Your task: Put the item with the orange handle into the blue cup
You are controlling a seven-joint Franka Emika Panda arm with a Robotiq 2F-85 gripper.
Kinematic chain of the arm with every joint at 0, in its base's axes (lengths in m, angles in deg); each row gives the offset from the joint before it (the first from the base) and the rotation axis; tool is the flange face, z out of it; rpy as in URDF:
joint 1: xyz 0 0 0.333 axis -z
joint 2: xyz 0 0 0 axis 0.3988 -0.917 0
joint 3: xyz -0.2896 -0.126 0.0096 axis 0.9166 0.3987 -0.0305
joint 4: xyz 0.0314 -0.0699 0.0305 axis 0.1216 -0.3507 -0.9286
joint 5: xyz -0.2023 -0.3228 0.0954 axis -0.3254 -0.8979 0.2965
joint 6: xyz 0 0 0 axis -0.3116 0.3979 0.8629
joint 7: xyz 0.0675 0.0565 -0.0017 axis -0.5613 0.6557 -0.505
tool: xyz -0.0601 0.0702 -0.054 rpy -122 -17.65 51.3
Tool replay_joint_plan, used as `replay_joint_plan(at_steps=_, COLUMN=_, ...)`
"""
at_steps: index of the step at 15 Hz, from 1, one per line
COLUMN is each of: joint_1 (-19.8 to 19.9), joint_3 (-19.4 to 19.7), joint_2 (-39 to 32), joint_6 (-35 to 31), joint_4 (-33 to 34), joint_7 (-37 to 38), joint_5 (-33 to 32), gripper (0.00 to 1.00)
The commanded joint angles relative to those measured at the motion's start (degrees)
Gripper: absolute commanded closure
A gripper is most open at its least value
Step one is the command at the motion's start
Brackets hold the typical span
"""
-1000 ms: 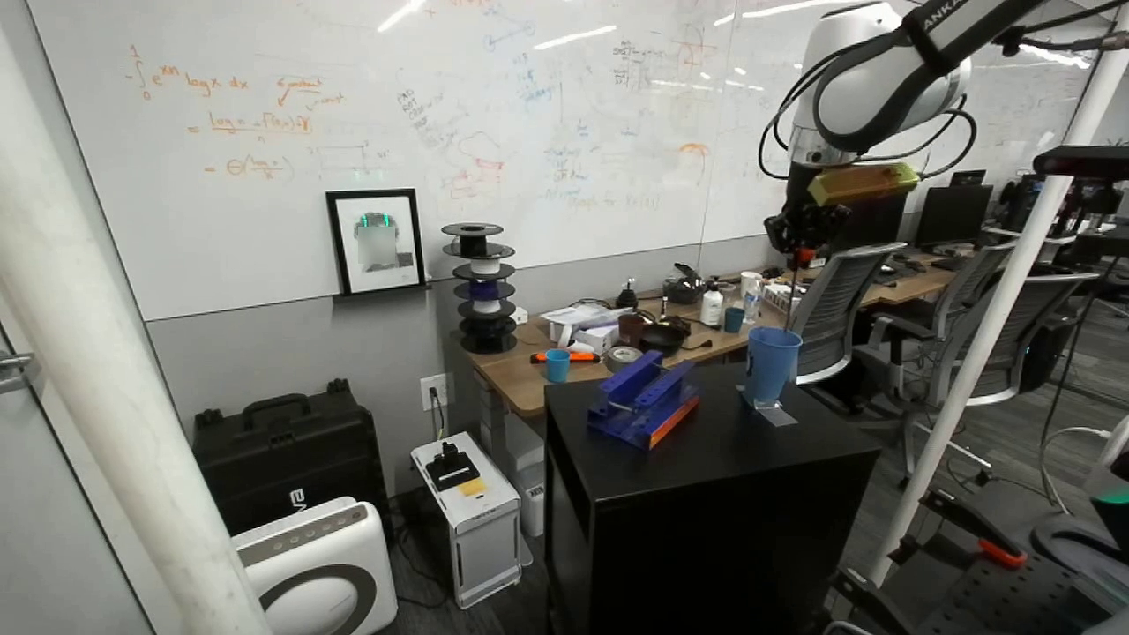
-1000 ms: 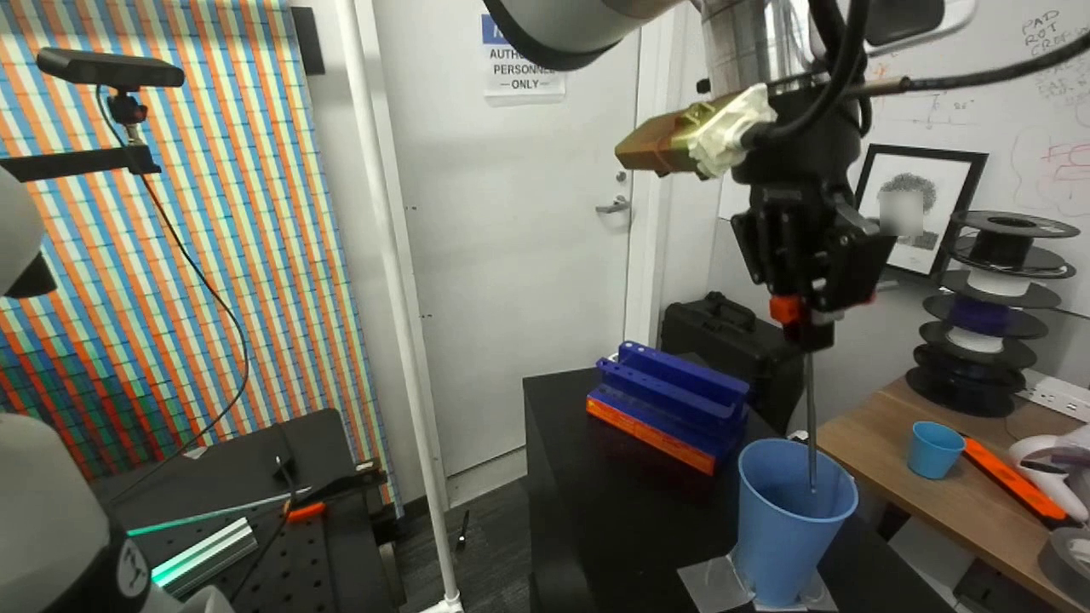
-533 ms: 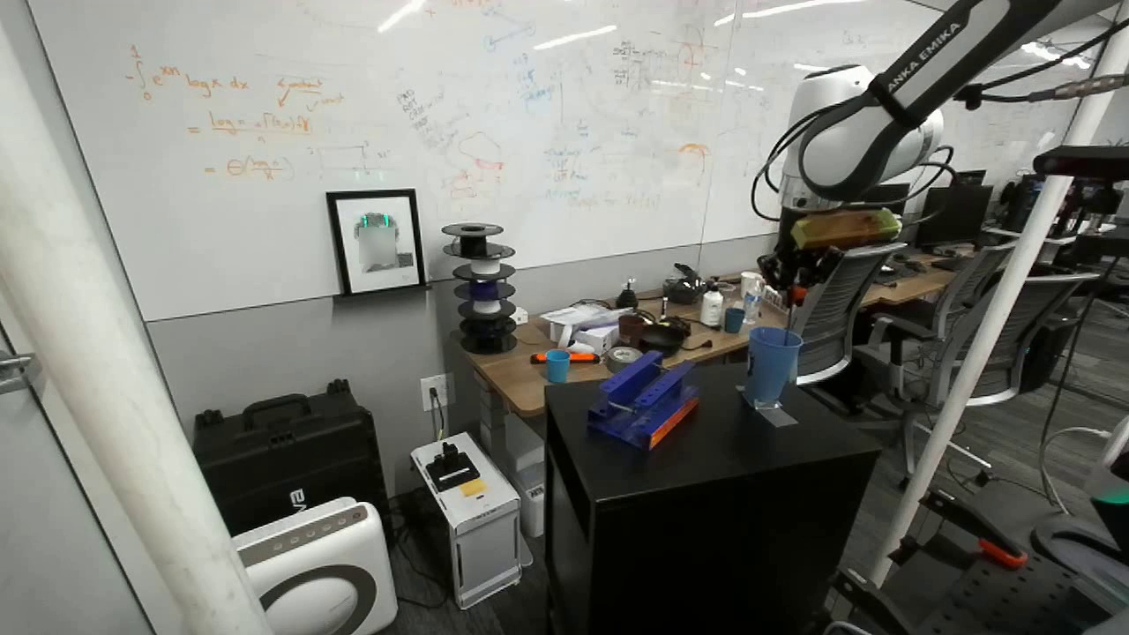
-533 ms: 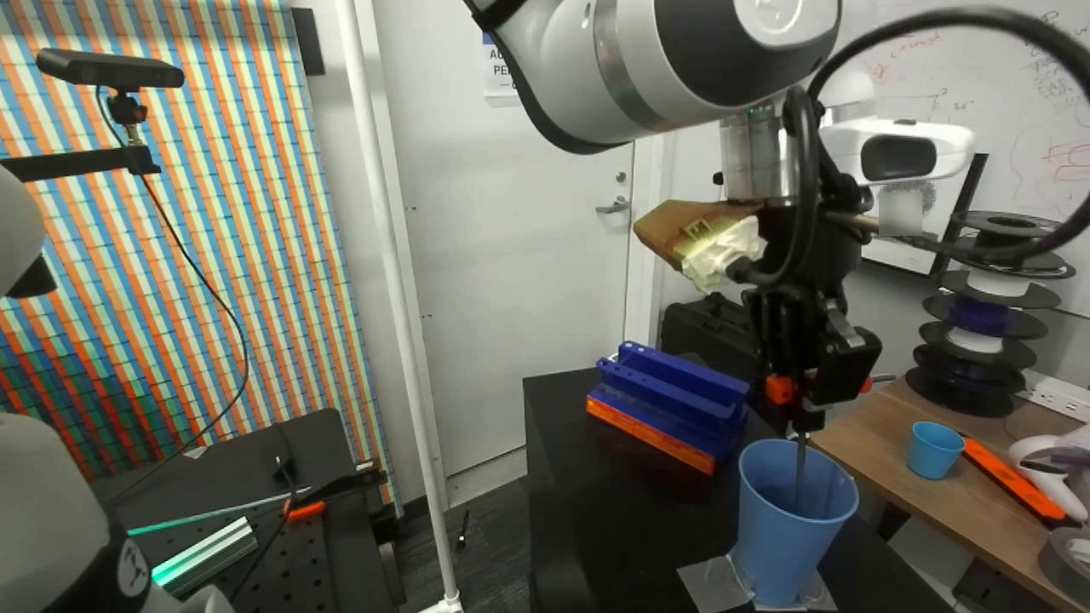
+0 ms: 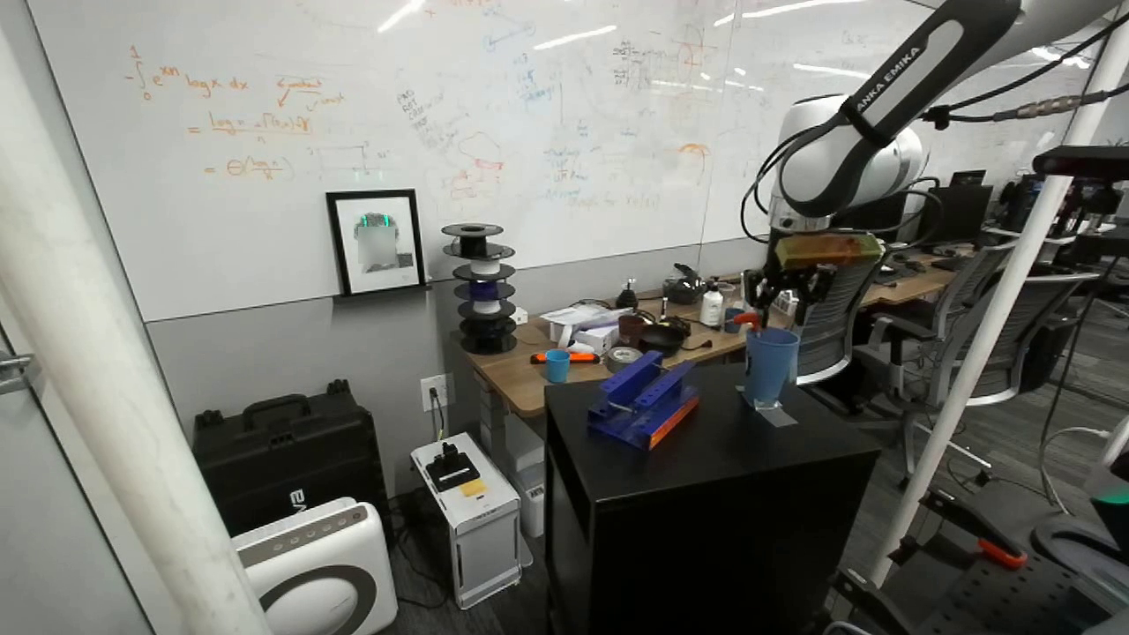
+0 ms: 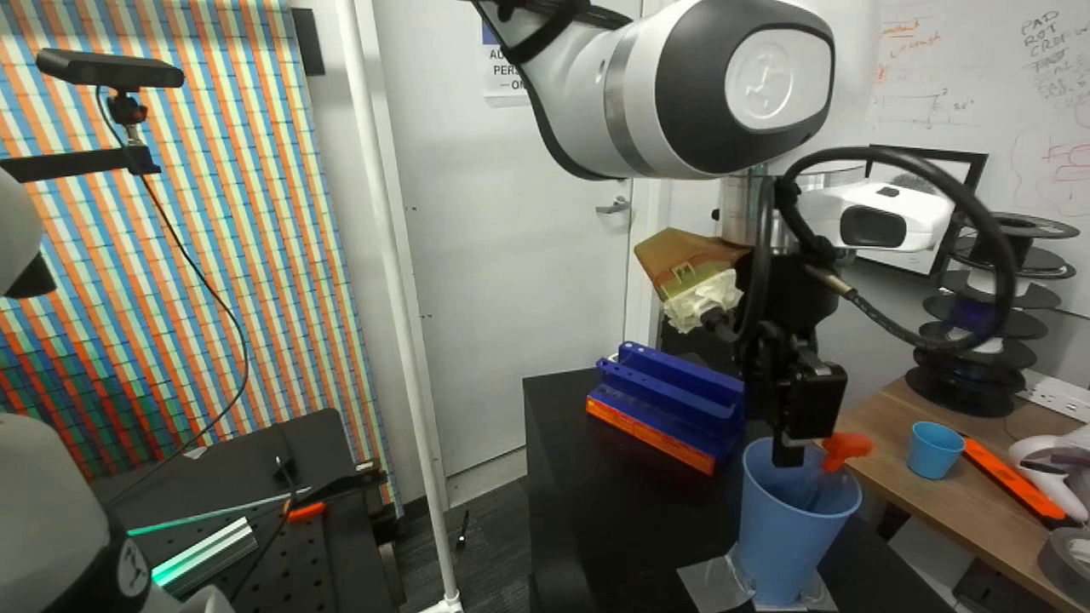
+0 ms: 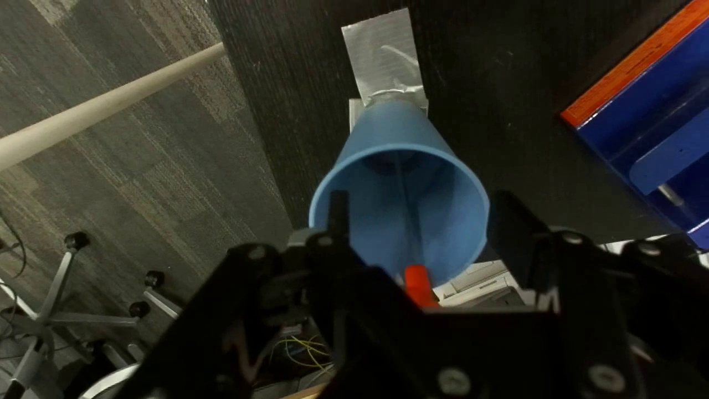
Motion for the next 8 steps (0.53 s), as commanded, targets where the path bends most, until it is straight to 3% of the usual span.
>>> replay_joint_plan(at_steps=1, joint_1=-1.7, joint_3=0.6, joint_2=8.2, joint_6=3.2, joint_4=-3.0, joint_7=-2.4, joint_5=3.7, gripper=0.02)
replay_joint_plan(at_steps=5, joint_1=-2.6, joint_3=-0.8, joint_2=19.2, joint_6=7.7, joint_4=-8.9, joint_7=-8.3, joint_5=10.7, gripper=0.0)
replay_joint_plan(at_steps=6, joint_1=-1.8, joint_3=-0.5, joint_2=11.5, joint_6=5.8, joint_4=-4.0, joint_7=-4.7, joint_5=7.0, gripper=0.0)
replay_joint_plan(at_steps=8, joint_1=-1.9, joint_3=-1.1, joint_2=16.2, joint_6=7.6, joint_4=-6.5, joint_7=-6.5, joint_5=9.2, gripper=0.0)
